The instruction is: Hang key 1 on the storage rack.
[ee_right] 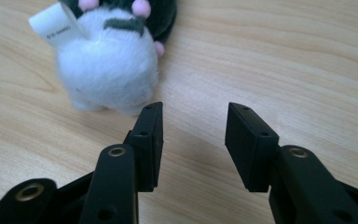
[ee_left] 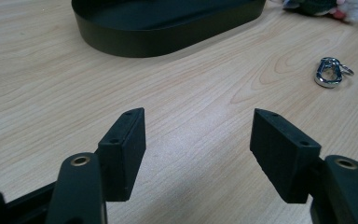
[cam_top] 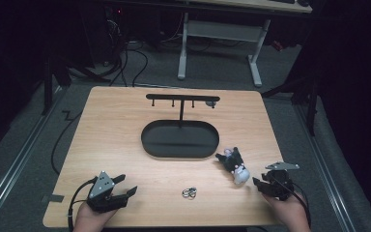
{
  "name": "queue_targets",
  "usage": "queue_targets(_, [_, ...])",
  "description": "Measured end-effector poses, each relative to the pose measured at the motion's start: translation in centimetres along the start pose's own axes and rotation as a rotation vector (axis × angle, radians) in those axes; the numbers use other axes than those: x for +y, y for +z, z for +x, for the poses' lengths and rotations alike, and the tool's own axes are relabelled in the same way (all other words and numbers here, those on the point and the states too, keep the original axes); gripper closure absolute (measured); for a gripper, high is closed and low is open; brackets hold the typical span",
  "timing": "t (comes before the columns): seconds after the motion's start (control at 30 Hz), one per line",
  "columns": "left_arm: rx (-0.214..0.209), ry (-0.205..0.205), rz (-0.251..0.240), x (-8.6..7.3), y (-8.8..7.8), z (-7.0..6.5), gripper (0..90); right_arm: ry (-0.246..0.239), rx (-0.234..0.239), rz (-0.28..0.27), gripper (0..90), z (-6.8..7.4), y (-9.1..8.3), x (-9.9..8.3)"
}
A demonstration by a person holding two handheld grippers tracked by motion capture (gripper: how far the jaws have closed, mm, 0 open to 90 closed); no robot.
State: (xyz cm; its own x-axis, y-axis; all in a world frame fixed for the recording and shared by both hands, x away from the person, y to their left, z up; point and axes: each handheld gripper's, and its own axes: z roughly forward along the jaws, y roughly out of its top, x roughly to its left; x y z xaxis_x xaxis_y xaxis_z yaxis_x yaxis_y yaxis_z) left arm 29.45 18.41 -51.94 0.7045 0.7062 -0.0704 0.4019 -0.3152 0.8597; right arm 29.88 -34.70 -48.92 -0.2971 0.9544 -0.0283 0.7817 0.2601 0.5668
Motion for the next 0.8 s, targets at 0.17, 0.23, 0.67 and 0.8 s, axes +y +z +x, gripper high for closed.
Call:
queue_targets(0.17, [0.002, 0.002, -0.001, -0.1, -0.2, -0.1, 36.4, -0.037, 0.012, 0.045, 53.1, 0.4, 0.2, 0.3])
queue_targets(0.23, [0.001, 0.003, -0.002, -0.1, -0.2, -0.1, 36.4, -0.047, 0.018, 0.064, 51.3, 0.5, 0.2, 0.4])
queue_targets(0.67, [-0.008, 0.011, 0.007, -0.2, -0.1, -0.2, 36.3, -0.069, 0.053, 0.181, 42.2, 1.0, 0.5, 0.3])
queue_targets(0.8, [-0.011, 0.015, 0.009, -0.2, -0.1, -0.3, 36.2, -0.074, 0.064, 0.206, 39.7, 1.2, 0.6, 0.5])
